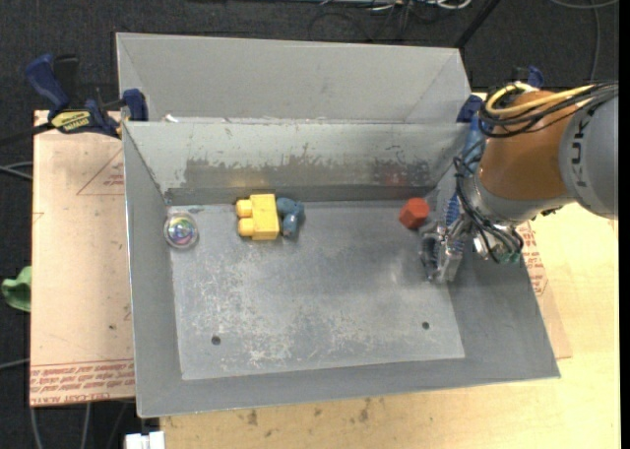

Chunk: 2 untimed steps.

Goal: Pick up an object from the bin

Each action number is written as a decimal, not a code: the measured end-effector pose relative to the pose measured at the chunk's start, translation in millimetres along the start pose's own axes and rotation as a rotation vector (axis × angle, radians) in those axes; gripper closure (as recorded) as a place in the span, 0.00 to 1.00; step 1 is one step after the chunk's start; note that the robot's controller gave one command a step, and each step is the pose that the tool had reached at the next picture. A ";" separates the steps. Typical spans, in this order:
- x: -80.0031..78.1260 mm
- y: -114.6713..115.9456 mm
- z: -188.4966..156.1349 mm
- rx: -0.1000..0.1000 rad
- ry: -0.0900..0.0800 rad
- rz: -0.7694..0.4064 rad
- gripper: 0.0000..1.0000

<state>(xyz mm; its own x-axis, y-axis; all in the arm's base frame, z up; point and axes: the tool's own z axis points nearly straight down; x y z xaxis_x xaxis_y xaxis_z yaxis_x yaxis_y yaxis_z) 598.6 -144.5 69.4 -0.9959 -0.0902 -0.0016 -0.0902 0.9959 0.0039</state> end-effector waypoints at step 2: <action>36.9 23.2 -191.2 0.007 -0.010 0.006 1.00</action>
Offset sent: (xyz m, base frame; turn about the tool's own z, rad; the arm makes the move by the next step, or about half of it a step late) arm -0.0179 0.0118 0.0473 -0.0177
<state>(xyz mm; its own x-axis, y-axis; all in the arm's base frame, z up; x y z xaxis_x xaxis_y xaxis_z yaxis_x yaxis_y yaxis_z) 559.5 -125.5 260.6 -0.9963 -0.0846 -0.0118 -0.0846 0.9964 -0.0028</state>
